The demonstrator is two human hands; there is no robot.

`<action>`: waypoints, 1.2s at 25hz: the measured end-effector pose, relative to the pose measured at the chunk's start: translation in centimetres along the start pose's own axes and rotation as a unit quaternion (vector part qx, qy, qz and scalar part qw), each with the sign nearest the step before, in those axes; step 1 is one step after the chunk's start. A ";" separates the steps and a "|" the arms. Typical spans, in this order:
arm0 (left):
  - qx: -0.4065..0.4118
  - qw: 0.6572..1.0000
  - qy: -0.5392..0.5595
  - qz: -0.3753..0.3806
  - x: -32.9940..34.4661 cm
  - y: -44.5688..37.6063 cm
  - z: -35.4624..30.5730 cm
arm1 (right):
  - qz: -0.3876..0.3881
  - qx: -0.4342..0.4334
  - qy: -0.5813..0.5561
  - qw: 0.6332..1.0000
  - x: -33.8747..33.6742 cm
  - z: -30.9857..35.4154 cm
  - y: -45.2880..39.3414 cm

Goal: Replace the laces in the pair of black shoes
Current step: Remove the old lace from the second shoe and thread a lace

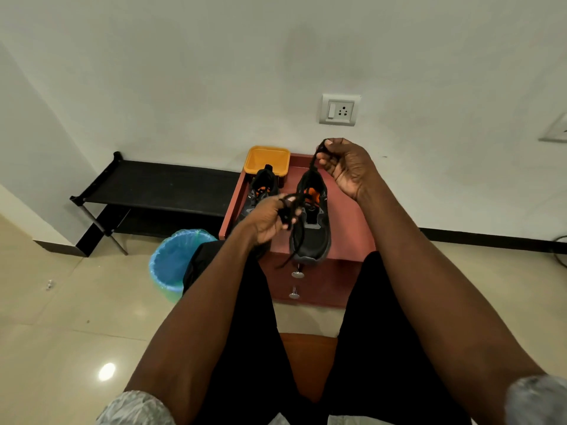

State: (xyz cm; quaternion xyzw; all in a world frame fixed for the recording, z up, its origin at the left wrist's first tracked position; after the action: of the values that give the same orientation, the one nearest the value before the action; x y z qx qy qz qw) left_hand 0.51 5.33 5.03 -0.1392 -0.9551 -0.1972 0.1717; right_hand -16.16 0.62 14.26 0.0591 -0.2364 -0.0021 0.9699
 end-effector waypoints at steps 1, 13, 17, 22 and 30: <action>0.019 0.999 0.014 -0.043 -1.4 0.0 -1.3 | -0.025 -0.005 -0.001 1.000 -0.5 0.2 -0.2; 0.074 0.875 -0.328 -0.349 -18.8 7.0 -14.8 | 0.042 0.047 0.249 0.966 14.2 -9.7 -3.3; 0.018 0.870 -0.332 -0.364 -23.8 7.6 -13.0 | 0.094 0.061 0.317 0.942 19.8 -15.4 -3.6; -0.025 0.838 -0.367 -0.404 -27.5 8.4 -10.4 | 0.137 0.108 0.366 0.914 20.5 -20.9 -3.6; 0.011 0.842 -0.299 -0.449 -25.9 9.1 -6.3 | 0.130 0.080 0.392 0.907 15.6 -19.3 -2.9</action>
State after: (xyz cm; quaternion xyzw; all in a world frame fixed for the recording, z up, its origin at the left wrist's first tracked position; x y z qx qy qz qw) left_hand 28.58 5.53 3.56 0.2541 -0.9204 -0.1910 -0.2277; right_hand 6.68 -0.52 4.07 0.1018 0.1576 0.1664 0.9680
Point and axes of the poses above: each hand's wrist, its own y-axis away from the middle knuckle, its own x-axis out of the palm, z = x × y, the point moved 5 cm from there along -y, towards the middle knuckle, and after that the axes turned 2 degrees about y, right-handed, at the moved point
